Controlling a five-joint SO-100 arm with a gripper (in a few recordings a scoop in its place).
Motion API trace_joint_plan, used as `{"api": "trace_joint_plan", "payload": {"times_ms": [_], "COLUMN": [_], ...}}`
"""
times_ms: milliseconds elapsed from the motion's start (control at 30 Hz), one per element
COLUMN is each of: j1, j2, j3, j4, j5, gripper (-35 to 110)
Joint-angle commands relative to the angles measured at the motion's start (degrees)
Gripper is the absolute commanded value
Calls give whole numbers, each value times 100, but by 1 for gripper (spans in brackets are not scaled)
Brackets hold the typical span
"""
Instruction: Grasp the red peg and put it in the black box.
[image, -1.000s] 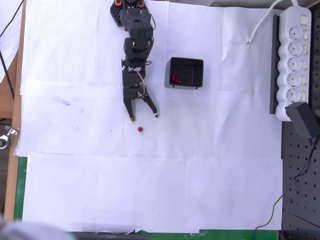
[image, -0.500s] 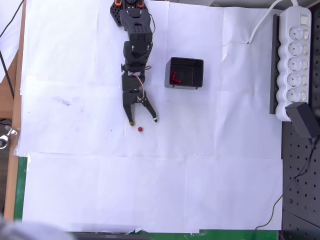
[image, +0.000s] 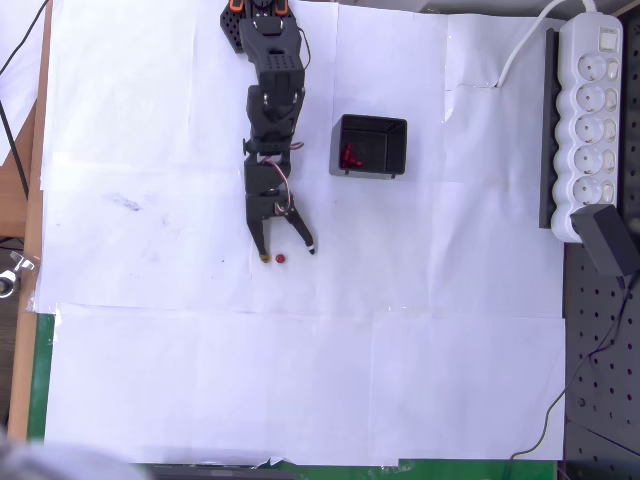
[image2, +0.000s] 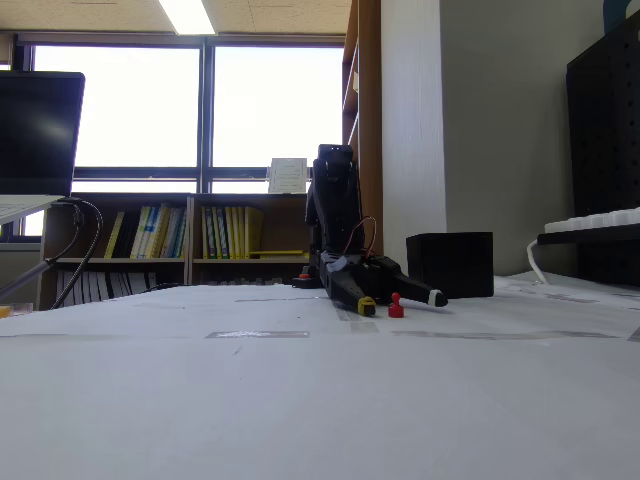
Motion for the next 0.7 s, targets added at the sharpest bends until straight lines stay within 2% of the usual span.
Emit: {"api": "trace_joint_plan", "payload": {"times_ms": [0,667], "j1": [-35,-158], "j2": [-26,-343], "j3": [299,-9], "j4": [62,413], "j5": [-123,-255], "gripper": [36,36]}}
